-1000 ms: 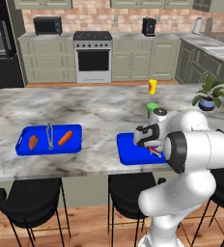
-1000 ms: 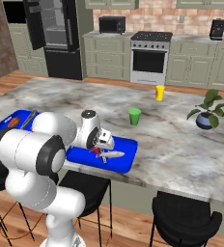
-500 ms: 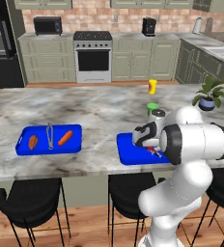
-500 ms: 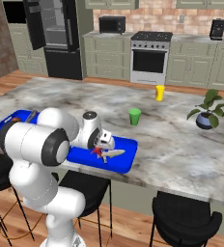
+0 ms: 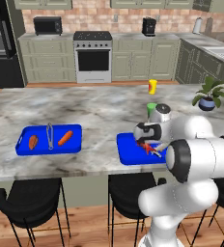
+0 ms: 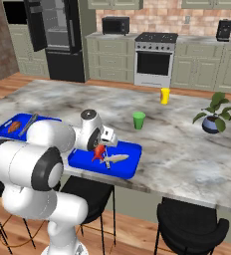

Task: Gather the carrot and sweet potato from the fridge and place them on a tray on the dining counter. Then gather the fishs from the fridge and place them on the other tray.

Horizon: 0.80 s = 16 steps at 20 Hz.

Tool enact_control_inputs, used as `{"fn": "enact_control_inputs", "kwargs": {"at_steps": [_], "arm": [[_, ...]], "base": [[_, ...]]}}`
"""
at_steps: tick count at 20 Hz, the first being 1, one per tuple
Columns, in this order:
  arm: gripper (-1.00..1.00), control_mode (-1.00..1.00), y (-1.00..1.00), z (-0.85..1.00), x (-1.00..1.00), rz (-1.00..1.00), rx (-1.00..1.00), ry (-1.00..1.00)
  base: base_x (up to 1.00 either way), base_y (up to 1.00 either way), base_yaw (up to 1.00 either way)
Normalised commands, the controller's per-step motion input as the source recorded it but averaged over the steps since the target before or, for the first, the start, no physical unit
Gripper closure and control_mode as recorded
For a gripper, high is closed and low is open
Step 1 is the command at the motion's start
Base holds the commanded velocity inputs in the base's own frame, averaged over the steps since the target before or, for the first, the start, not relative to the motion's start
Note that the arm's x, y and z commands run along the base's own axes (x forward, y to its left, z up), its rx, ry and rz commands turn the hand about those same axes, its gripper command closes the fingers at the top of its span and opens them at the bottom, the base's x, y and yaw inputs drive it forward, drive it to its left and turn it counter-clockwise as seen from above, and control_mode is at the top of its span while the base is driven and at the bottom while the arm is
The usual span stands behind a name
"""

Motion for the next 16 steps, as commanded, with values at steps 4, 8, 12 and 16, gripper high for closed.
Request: {"fn": "enact_control_inputs", "kwargs": {"at_steps": [4, 8, 12, 16], "arm": [[-1.00, -1.00, 0.01, 0.63, 0.00, 0.00, 0.00, -0.07], [-1.00, -1.00, 0.00, 0.61, -0.01, 0.00, 0.00, -0.02], [-1.00, -1.00, 0.00, 0.51, -0.14, 0.00, 0.00, -0.03], [-1.00, -1.00, 0.00, 0.48, -0.39, 0.00, 0.00, -0.10]], "base": [[0.00, 0.00, 0.00], [0.00, 0.00, 0.00], [0.00, 0.00, 0.00], [0.00, 0.00, 0.00]]}}
